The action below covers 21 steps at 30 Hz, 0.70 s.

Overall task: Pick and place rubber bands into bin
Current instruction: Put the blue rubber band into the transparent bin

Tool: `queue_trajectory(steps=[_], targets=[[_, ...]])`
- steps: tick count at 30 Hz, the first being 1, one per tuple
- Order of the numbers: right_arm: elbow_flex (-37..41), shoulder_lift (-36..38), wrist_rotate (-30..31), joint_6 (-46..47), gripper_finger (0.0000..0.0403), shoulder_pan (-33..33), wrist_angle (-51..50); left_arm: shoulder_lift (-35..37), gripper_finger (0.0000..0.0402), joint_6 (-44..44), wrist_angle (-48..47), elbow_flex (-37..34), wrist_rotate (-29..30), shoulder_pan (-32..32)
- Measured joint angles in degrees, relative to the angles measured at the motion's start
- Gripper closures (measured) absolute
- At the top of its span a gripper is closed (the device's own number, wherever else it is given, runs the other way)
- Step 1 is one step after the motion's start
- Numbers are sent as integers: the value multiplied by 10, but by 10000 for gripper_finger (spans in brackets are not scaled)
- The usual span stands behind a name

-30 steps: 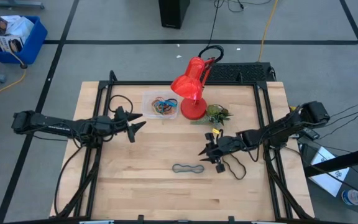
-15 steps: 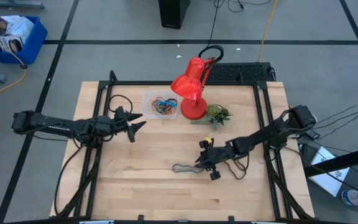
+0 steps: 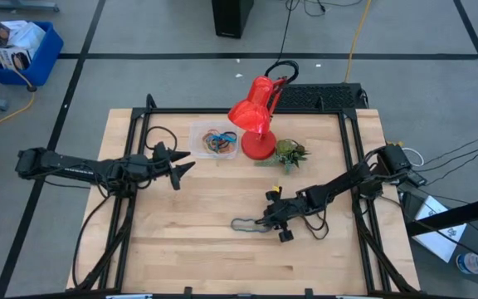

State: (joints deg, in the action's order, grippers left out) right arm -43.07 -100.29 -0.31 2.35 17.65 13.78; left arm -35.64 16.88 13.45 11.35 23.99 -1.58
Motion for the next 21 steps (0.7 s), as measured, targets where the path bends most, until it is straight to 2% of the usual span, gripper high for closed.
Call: queue_trajectory(steps=[6, 13, 21], targets=[[0, 1, -2, -20, 393, 0, -1, 0, 178, 1, 0, 0, 0, 0], [1, 14, 11, -35, 400, -4, 9, 0, 178, 1, 0, 0, 0, 0], [1, 159, 21, -65, 401, -35, -44, 0, 178, 1, -2, 0, 0, 0]])
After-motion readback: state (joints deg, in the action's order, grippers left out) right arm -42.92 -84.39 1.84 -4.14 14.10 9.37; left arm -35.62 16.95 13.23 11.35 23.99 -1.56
